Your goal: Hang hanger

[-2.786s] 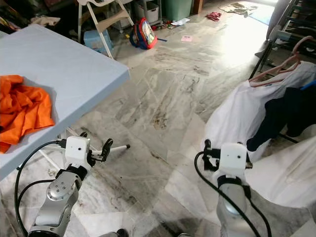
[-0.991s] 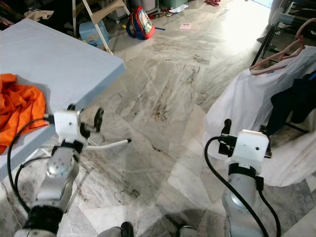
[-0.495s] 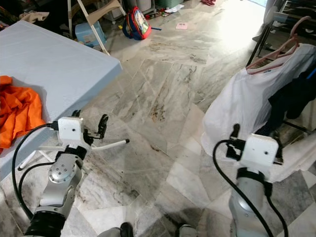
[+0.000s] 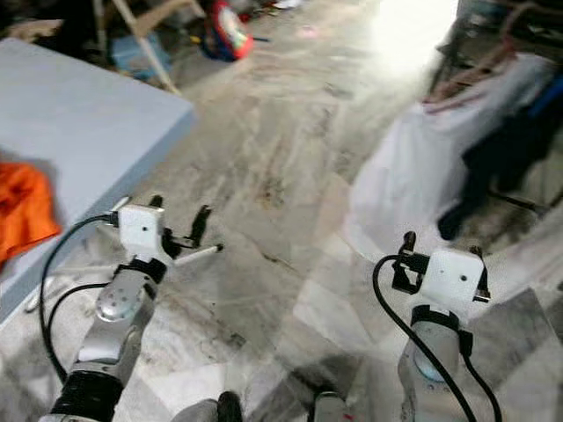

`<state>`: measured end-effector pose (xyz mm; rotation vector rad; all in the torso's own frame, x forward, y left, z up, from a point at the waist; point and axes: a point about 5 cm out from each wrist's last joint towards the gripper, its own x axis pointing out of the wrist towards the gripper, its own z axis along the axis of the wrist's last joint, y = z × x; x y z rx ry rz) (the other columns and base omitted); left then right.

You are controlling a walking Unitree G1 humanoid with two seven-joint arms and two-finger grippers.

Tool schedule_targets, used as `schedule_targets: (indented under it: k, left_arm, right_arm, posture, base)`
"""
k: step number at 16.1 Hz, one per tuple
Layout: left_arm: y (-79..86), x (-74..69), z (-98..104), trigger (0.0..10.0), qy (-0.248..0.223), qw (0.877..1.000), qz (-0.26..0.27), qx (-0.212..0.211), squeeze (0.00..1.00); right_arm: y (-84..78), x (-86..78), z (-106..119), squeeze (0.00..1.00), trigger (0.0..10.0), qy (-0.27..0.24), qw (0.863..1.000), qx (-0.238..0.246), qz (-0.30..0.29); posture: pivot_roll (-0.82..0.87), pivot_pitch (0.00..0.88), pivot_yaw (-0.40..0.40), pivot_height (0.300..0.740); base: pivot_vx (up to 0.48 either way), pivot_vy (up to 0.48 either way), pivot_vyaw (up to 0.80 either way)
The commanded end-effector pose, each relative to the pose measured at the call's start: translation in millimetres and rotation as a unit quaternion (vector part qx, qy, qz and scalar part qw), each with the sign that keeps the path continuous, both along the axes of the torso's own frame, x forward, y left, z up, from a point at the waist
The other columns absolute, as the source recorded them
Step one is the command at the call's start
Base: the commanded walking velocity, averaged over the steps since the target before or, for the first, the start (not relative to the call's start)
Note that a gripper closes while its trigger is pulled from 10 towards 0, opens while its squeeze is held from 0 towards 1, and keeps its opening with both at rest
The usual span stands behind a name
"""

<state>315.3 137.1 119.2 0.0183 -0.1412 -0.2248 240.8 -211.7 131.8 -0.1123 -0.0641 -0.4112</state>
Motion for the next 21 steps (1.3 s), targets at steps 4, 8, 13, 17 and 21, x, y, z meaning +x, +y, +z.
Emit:
schedule_targets:
  k: [4, 8, 13, 17, 21]
  left_arm:
    - [2.5, -3.3, -5.2, 10.0, 0.012, 1.0, -0.004, -0.003, 0.0]
    - [-3.0, -5.4, -7.5, 10.0, 0.016, 1.0, -0.018, -0.002, 0.0]
    - [-9.4, -5.9, -9.2, 10.0, 0.02, 0.999, -0.037, -0.001, 0.0]
    - [-12.0, -7.3, -16.4, 10.0, 0.041, 0.998, -0.039, -0.003, 0.0]
    - [-15.5, -8.7, -19.3, 10.0, 0.051, 0.997, -0.055, -0.009, 0.0]
  right_arm:
    - [1.8, -0.5, 0.3, 0.17, 10.0, 0.0, 1.0, 0.005, 0.005]
    - [1.4, 0.4, -4.9, 0.0, 10.0, 0.018, 1.0, 0.018, -0.007]
    - [-3.1, 1.2, -8.7, 0.0, 10.0, 0.047, 0.998, -0.041, -0.02]
    - [1.6, 0.9, -14.2, 0.0, 10.0, 0.058, 0.998, -0.013, -0.005]
    - [7.6, 1.7, -11.1, 0.0, 10.0, 0.041, 0.999, 0.0, 0.018]
  posture:
    - [-0.08, 0.26, 0.108, 0.74]
    - [-0.08, 0.258, 0.11, 0.74]
    - [-0.09, 0.254, 0.113, 0.74]
    - [-0.09, 0.249, 0.113, 0.74]
    - [-0.09, 0.241, 0.109, 0.74]
  base:
    - [0.35, 0.0, -0.4]
    - [0.356, 0.0, 0.0]
    - [0.354, 0.0, 0.0]
    - [0.0, 0.0, 0.0]
    - [0.0, 0.0, 0.0]
